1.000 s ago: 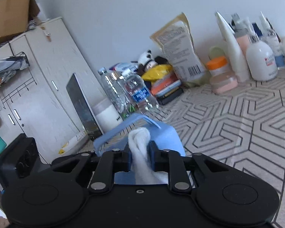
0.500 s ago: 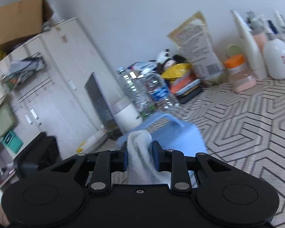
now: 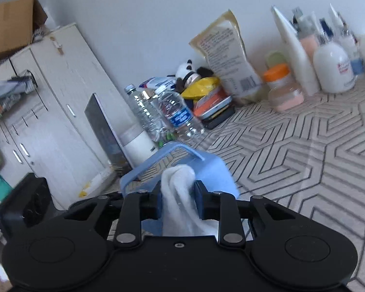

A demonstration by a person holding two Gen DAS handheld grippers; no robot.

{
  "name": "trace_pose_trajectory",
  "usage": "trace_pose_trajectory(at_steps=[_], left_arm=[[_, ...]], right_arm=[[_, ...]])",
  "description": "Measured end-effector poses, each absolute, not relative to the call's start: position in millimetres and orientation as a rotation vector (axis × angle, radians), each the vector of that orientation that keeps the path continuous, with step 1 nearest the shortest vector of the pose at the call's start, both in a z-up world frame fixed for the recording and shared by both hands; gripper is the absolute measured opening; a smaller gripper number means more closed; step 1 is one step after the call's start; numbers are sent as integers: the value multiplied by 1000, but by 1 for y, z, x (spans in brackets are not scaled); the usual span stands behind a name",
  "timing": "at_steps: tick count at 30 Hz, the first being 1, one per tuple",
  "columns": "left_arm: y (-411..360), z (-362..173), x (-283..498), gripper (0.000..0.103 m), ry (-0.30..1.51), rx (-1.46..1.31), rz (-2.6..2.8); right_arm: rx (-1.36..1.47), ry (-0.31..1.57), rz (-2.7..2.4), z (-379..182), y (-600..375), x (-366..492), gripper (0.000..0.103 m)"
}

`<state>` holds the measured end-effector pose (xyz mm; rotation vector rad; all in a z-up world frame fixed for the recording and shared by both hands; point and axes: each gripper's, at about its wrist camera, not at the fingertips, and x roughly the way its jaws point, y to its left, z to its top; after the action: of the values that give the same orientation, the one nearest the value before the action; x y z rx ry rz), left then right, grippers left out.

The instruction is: Clean container

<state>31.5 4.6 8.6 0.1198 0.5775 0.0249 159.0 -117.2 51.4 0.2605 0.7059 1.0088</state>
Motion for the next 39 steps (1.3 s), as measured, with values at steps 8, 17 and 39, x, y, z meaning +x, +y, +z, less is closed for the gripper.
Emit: trace_pose_trajectory(at_steps=[8, 17, 39], left_arm=[[5, 8, 31, 76, 583, 115, 27], [2, 8, 30, 76, 577, 126, 18], [7, 9, 31, 76, 579, 116, 18]], right_arm=[[248, 687, 1048, 54, -115, 153, 32], [258, 663, 1108, 59, -112, 149, 30], [180, 654, 982, 62, -113, 151, 47]])
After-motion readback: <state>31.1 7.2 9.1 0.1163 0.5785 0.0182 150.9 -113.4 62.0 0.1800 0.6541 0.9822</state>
